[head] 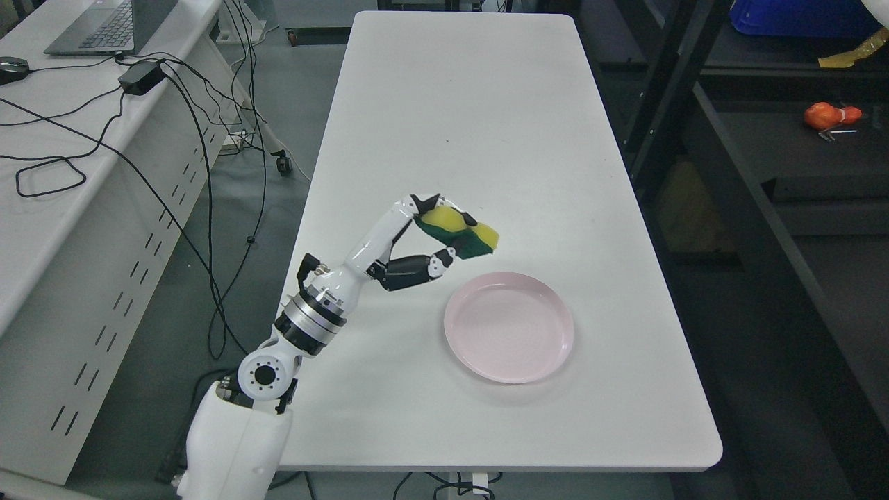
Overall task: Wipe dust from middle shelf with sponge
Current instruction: 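Raise the held sponge with the left hand and hold it up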
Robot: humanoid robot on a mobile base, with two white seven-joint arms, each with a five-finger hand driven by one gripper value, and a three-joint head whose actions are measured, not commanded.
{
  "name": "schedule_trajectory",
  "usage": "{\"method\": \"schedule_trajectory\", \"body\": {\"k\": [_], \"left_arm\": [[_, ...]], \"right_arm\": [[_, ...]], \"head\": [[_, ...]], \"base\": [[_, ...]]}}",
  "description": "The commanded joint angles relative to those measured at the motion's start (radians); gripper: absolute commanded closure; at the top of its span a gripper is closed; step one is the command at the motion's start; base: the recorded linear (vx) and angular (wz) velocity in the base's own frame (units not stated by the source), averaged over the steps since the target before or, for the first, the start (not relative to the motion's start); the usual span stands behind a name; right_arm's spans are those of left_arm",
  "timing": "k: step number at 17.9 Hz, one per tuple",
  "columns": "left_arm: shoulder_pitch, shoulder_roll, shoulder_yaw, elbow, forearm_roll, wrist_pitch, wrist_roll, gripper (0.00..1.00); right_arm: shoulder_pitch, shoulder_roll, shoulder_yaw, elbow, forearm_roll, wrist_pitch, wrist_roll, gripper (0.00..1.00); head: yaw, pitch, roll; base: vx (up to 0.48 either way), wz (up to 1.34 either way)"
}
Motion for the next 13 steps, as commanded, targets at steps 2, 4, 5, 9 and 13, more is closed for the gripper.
{"method": "schedule_trajectory", "body": {"k": [2,4,5,9,13], "left_arm": [[0.127,0.009,0.073,-0.057,0.299,0.009,0.122,0.95],[0.177,0.009,0.106,-0.075,0.339,0.009,0.122,0.95],[0.184,0.009,0.132,-0.081,0.353,0.013,0.122,0.95],[0.184,0.009,0.221,-0.144,0.400,0.136,0.122,0.95],[0.177,0.009,0.267,-0.199,0.405,0.260,0.128,0.94]], "right_arm": [[0.000,-0.017,0.001,-0.017,0.000,0.001,-0.001,0.00],[0.000,-0.017,0.000,-0.017,0.000,0.001,-0.001,0.00],[0.000,-0.017,0.001,-0.017,0.000,0.001,-0.001,0.00],[0.000,-0.017,0.000,-0.017,0.000,0.001,-0.001,0.00],[0.000,-0.017,0.000,-0.017,0.000,0.001,-0.001,0.00]], "head": [[0.0000,0.000,0.000],[0.0000,0.000,0.000],[0.0000,0.000,0.000],[0.0000,0.000,0.000],[0.0000,0.000,0.000]], "base": [[0.000,0.00],[0.000,0.00],[0.000,0.00],[0.000,0.00],[0.000,0.00]]}}
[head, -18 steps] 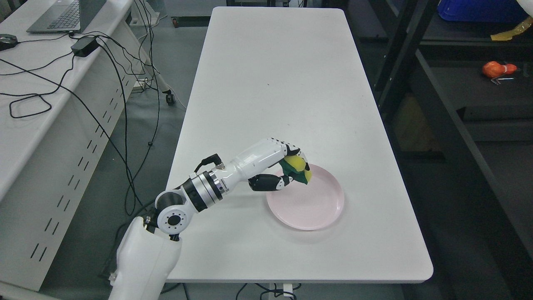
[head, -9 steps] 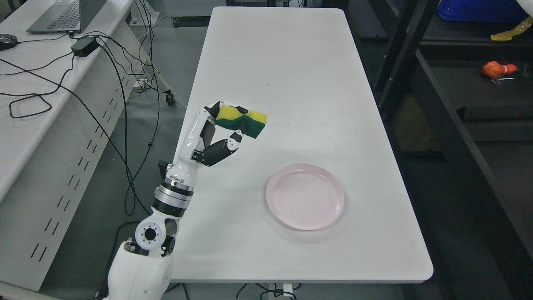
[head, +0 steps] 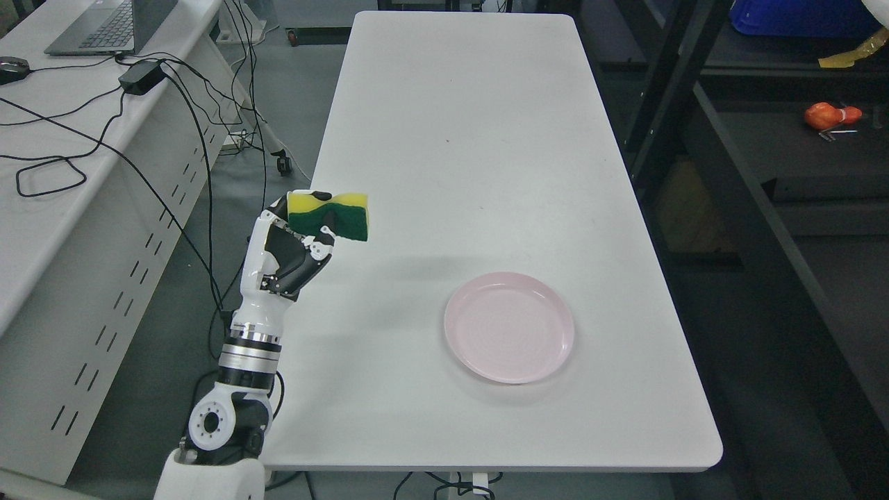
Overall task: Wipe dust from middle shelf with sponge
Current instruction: 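Raise the held sponge with the left hand and hold it up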
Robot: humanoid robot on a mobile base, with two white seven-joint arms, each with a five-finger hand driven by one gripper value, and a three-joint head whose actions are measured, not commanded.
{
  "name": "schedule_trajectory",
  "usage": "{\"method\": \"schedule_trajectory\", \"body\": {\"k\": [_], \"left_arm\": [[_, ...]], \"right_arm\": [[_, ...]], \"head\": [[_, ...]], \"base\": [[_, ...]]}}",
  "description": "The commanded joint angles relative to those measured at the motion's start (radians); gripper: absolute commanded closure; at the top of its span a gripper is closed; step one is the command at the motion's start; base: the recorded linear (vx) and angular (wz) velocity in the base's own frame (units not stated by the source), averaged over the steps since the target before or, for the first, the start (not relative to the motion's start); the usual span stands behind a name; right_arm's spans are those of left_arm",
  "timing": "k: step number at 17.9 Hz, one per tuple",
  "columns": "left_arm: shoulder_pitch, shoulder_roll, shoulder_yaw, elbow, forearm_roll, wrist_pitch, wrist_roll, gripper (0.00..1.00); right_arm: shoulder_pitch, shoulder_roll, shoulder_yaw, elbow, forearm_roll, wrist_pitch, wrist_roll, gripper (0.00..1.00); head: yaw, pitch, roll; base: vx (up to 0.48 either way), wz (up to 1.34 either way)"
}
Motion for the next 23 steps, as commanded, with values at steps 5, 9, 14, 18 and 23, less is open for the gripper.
{"method": "schedule_trajectory", "body": {"k": [5,9,14,18,23], "left_arm": [[0.009,0.015,0.126,-0.150,0.042,0.159,0.035,0.94],[0.007,0.015,0.129,-0.150,0.042,0.175,0.035,0.94],[0.007,0.015,0.128,-0.149,0.042,0.176,0.035,0.94],[0.007,0.015,0.126,-0.149,0.042,0.178,0.034,0.94],[0.007,0.015,0.126,-0.149,0.042,0.179,0.034,0.94]], "right_arm": [[0.000,-0.017,0.000,-0.017,0.000,0.001,-0.001,0.00],[0.000,-0.017,0.000,-0.017,0.000,0.001,-0.001,0.00],[0.000,-0.017,0.000,-0.017,0.000,0.001,-0.001,0.00],[0.000,-0.017,0.000,-0.017,0.000,0.001,-0.001,0.00],[0.000,-0.017,0.001,-0.017,0.000,0.001,-0.001,0.00]], "head": [[0.0000,0.000,0.000],[0.0000,0.000,0.000],[0.0000,0.000,0.000],[0.0000,0.000,0.000],[0.0000,0.000,0.000]], "base": [[0.000,0.00],[0.000,0.00],[0.000,0.00],[0.000,0.00],[0.000,0.00]]}}
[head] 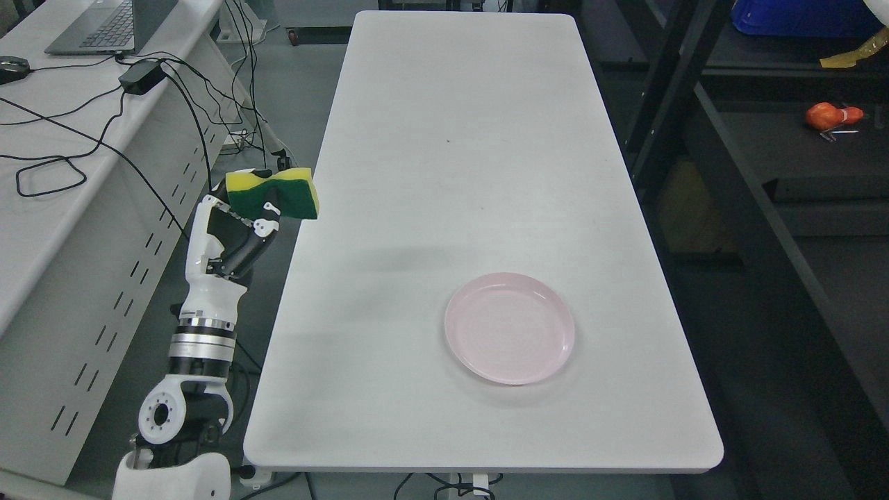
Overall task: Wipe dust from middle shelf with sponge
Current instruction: 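Raise the held sponge with the left hand and hold it up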
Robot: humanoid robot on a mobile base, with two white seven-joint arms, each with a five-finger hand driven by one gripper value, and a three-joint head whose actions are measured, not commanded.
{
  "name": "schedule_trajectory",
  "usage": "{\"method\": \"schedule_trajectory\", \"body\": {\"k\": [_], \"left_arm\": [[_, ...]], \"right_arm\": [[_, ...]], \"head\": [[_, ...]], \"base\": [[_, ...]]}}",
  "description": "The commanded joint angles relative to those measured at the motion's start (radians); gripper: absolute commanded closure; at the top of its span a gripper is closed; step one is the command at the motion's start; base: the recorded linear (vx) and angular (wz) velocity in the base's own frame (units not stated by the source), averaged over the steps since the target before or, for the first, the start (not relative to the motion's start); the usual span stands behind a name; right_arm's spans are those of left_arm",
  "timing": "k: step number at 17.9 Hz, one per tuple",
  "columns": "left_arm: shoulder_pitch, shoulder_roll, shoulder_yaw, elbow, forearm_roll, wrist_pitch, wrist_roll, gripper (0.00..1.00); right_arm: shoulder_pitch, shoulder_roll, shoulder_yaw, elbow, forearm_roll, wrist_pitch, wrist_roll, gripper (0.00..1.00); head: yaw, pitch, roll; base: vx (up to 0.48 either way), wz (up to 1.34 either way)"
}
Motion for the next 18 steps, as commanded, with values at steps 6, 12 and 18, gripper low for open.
{"method": "schedule_trajectory", "body": {"k": [6,12,18], "left_arm": [[0.000,0.017,0.012,-0.015,0.000,0.001,-0.001,0.94],[0.000,0.017,0.012,-0.015,0.000,-0.001,-0.001,0.94],[0.000,0.017,0.004,-0.015,0.000,0.001,-0.001,0.94]], "right_arm": [[0.000,-0.017,0.000,-0.017,0.000,0.001,-0.001,0.00],[0.000,-0.017,0.000,-0.017,0.000,0.001,-0.001,0.00],[0.000,-0.017,0.001,-0.017,0.000,0.001,-0.001,0.00]], "head": [[0.0000,0.000,0.000],[0.0000,0.000,0.000],[0.0000,0.000,0.000]], "base": [[0.000,0.00],[0.000,0.00],[0.000,0.00]]}}
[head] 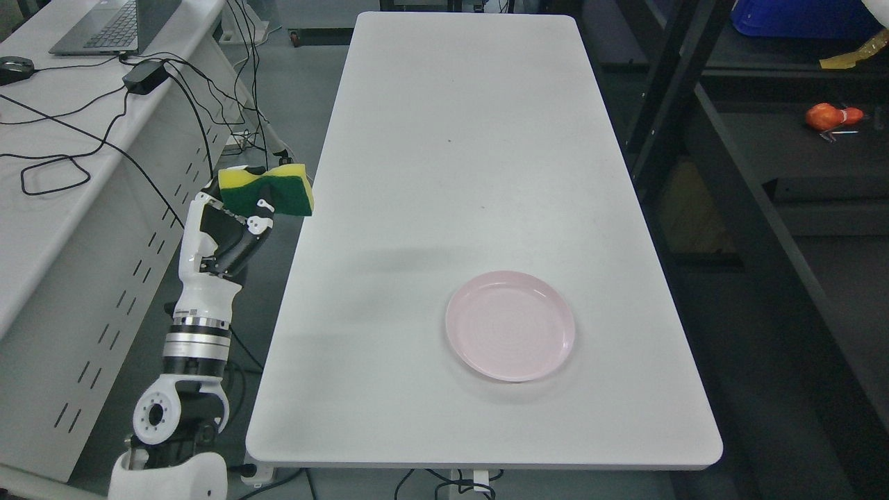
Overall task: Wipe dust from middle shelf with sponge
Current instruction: 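Raise the held sponge with the left hand and hold it up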
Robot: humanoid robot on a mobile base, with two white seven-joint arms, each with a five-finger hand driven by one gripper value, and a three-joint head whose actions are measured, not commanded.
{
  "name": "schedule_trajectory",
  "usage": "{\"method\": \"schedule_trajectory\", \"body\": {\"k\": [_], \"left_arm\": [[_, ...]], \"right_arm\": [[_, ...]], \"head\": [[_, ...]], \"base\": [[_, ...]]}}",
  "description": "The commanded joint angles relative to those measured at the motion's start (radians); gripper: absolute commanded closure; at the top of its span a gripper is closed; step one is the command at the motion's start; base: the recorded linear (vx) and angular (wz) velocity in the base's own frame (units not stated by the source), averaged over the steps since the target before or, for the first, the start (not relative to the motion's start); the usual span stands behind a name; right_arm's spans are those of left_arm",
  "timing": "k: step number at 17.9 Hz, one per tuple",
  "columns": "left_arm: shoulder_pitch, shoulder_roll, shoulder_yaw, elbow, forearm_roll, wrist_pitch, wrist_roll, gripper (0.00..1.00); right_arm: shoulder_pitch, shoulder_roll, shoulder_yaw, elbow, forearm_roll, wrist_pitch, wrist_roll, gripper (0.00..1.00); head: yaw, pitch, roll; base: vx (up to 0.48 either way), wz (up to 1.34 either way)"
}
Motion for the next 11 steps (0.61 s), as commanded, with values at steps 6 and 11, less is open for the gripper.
{"method": "schedule_trajectory", "body": {"k": [6,11], "left_arm": [[-0.001,0.017,-0.006,-0.003,0.000,-0.001,-0.003,0.94],[-0.001,0.017,-0.008,-0.003,0.000,-0.001,-0.006,0.94]], "right_arm": [[0.000,-0.017,0.000,-0.017,0.000,0.001,-0.001,0.00],[0.000,-0.017,0.000,-0.017,0.000,0.001,-0.001,0.00]], "head": [[0.0000,0.000,0.000],[0.0000,0.000,0.000]], "base": [[-0.027,-0.03],[-0.137,-0.04]]}}
